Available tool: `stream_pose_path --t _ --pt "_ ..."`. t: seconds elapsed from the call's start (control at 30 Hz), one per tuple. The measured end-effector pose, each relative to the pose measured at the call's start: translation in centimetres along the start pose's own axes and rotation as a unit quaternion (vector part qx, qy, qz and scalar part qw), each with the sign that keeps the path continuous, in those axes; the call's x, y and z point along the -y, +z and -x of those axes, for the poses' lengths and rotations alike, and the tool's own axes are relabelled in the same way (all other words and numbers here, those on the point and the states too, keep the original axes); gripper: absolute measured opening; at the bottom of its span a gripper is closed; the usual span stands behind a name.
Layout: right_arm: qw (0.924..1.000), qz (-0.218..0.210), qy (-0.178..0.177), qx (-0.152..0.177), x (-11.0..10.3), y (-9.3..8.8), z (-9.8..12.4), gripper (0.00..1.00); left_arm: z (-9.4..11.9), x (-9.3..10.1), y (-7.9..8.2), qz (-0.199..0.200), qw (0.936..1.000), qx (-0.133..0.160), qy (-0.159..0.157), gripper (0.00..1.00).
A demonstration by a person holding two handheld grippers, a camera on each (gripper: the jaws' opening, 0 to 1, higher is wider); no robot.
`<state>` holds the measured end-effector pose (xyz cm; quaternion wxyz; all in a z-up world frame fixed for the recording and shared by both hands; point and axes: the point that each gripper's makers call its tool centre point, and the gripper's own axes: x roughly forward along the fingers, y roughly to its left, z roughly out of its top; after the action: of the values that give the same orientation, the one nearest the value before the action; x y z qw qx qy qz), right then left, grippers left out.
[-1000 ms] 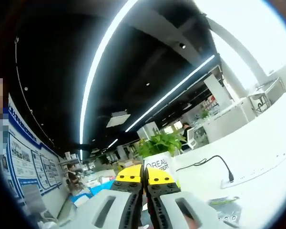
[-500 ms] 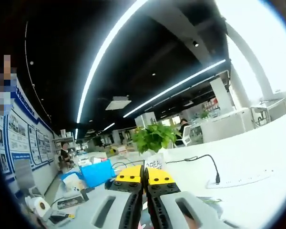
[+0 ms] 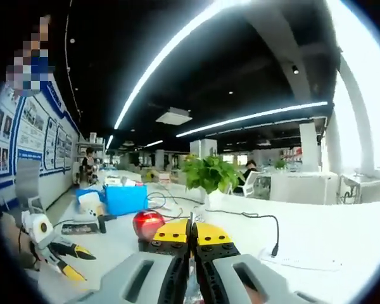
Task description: Clip sheet goods on table flip sheet goods clip sheet goods scan sheet goods put sheet goods back to table
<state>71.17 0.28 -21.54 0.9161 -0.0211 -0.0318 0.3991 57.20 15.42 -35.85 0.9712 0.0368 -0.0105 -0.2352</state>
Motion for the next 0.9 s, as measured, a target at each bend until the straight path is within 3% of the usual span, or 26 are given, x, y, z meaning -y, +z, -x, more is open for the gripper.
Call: stream_pose_path --t 0.2,0.4,0.57,0.9 --pt "0.9959 0.089 0.013 -0.014 -1.1 -0.7 0.3 0.0 0.0 -0.3 -0.2 -0.002 1.0 -0.002 0.0 0.34" --pt "0.9913 0.129 0.022 -0.013 -1.9 -1.0 0.7 0.0 0.0 -0.2 -0.2 -0.004 1.0 -0.003 0.001 0.34" --pt "0.9776 0.207 0.031 -0.023 -2.3 -1.7 1.0 0.0 0.0 -0.2 -0.2 -0.005 1.0 -0.004 0.002 0.34" --pt "0.9783 0.202 0.03 -0.032 -1.2 -3.6 1.6 0.0 0.0 -0.2 -0.2 -0.005 1.0 -0.004 0.004 0.34"
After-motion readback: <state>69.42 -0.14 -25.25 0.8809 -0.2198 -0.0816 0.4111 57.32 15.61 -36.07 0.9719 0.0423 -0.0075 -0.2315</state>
